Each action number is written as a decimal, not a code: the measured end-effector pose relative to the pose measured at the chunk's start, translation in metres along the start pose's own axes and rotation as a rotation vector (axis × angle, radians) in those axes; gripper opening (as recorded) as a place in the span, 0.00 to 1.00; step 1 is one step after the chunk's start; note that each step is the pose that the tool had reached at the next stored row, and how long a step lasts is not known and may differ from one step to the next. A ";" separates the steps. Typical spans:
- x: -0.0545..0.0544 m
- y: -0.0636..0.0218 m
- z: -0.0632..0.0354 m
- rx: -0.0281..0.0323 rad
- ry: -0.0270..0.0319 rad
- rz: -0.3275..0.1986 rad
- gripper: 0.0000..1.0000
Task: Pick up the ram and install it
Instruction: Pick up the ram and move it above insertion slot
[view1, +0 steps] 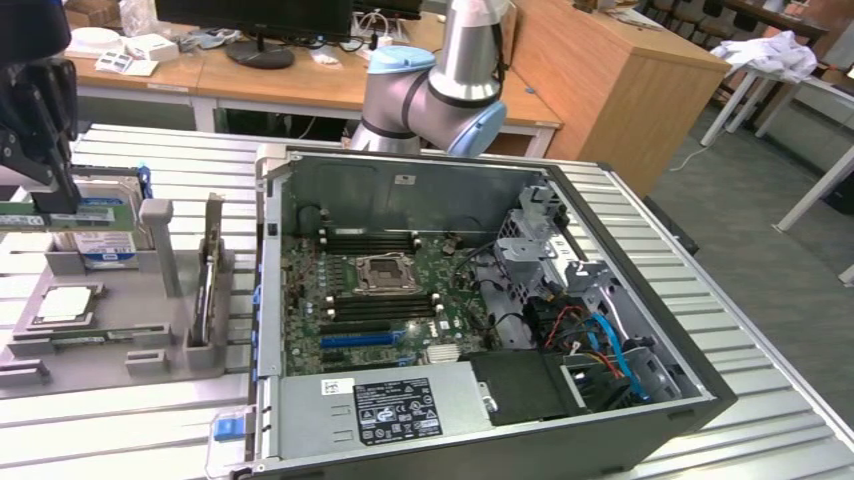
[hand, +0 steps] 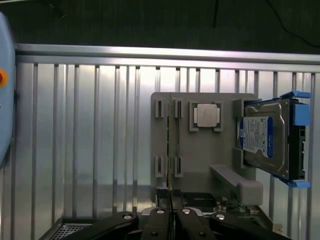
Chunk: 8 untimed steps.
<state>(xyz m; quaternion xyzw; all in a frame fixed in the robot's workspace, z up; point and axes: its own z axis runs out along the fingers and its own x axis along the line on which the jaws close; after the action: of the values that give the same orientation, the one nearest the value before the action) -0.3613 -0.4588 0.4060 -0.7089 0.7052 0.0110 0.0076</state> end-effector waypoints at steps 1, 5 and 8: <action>0.000 -0.0002 -0.0011 0.0000 0.0000 0.000 0.11; 0.000 -0.0006 -0.0048 -0.0002 -0.0001 0.001 0.11; 0.000 -0.0007 -0.0050 -0.0001 -0.0004 0.001 0.11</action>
<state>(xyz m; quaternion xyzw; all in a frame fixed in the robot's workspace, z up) -0.3606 -0.4588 0.4110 -0.7085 0.7056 0.0112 0.0077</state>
